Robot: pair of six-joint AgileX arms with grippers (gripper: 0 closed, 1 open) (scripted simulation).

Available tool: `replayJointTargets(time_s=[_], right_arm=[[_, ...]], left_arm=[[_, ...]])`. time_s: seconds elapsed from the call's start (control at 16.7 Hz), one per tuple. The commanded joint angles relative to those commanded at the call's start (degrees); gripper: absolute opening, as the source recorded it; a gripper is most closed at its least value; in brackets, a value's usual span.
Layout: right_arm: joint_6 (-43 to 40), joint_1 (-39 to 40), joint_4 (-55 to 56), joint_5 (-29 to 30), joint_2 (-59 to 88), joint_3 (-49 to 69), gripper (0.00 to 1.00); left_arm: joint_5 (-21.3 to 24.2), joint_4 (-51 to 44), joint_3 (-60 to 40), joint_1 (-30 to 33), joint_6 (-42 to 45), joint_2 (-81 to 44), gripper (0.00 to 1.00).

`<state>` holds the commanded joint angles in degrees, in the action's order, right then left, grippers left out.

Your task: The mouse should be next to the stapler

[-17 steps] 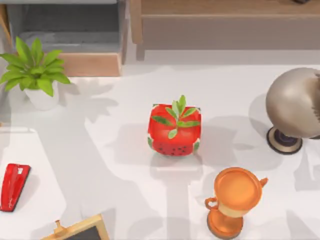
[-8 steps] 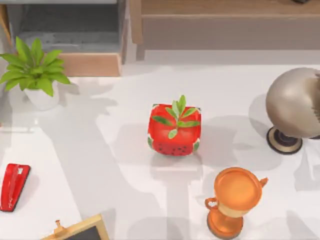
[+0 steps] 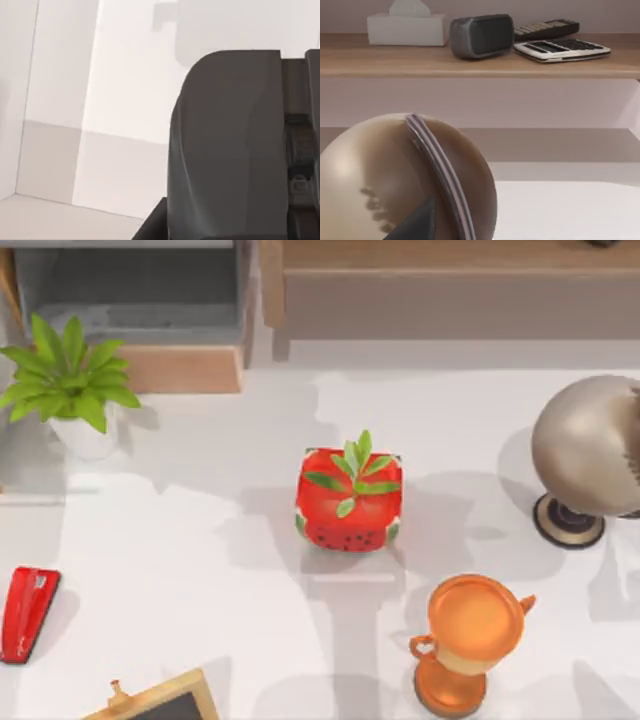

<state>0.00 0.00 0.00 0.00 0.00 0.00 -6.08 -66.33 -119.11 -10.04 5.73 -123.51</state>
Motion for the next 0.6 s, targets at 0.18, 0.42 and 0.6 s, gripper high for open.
replayJointTargets(time_s=[0.18, 0.42, 0.6], right_arm=[[0.0, 0.0, 0.0, 0.0, 0.0, 0.0, 1.00], [0.0, 0.0, 0.0, 0.0, 0.0, 0.0, 1.00], [0.0, 0.0, 0.0, 0.0, 0.0, 0.0, 1.00]], left_arm=[[-1.2, 2.4, 9.5, 5.9, 0.0, 8.3, 0.00], [-1.9, 6.2, 23.7, 13.8, -2.4, 18.3, 0.00], [-1.6, 9.5, 34.5, 19.3, -5.8, 24.3, 0.00]])
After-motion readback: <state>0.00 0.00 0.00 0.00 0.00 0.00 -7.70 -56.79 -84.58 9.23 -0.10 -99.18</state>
